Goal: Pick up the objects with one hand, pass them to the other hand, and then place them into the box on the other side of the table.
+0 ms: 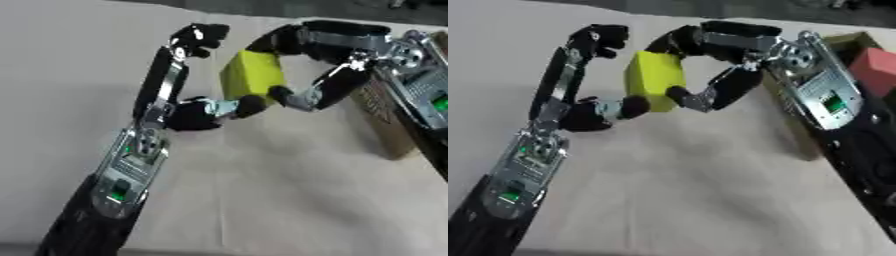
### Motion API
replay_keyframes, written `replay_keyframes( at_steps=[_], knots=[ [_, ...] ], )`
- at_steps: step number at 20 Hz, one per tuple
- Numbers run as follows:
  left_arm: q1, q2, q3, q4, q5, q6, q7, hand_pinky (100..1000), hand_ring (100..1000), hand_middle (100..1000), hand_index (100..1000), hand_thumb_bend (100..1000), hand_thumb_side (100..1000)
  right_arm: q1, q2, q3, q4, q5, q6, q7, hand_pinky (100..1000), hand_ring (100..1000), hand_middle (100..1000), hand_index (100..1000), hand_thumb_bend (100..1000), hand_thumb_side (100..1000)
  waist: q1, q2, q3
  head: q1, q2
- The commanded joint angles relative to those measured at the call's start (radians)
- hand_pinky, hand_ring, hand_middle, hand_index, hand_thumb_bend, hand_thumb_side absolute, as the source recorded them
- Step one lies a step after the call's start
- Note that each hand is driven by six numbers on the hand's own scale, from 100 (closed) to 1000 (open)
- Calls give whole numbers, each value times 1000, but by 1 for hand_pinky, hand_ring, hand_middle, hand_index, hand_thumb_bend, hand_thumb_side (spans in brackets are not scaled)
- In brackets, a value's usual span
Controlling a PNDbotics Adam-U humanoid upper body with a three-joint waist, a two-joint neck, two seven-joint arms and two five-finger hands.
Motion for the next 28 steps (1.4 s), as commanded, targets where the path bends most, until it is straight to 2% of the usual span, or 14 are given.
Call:
replay_keyframes(
  at_steps=[1, 7, 14, 21, 28],
  knots=[
    [-7, 23, 15, -18, 6, -14, -3, 741, 744, 714, 812, 1000, 793, -5, -41, -19, -24, -8, 1, -13, 855, 631, 407, 553, 100, 100, 0, -10, -2, -5, -3],
    [10, 96, 49, -9, 0, 1, 12, 742, 745, 712, 810, 1000, 771, 20, -70, -37, -35, -24, 2, -37, 856, 632, 407, 553, 100, 100, 7, -19, -7, -21, 7],
    [31, 204, 77, 2, 16, 52, 26, 733, 738, 700, 805, 1000, 750, 95, -138, -102, -89, -78, 16, -111, 860, 635, 409, 556, 100, 100, 21, -27, -18, -55, 11],
    [40, 290, 94, -17, 35, 92, 27, 733, 738, 701, 804, 1000, 769, 186, -202, -192, -158, -153, 50, -208, 864, 635, 408, 555, 100, 100, 30, -30, -29, -67, 10],
    [80, 394, 135, -79, 63, 119, 35, 735, 738, 701, 800, 1000, 729, 307, -275, -304, -188, -200, 55, -325, 862, 636, 410, 557, 100, 100, 38, -28, -41, -67, 4]
  ],
)
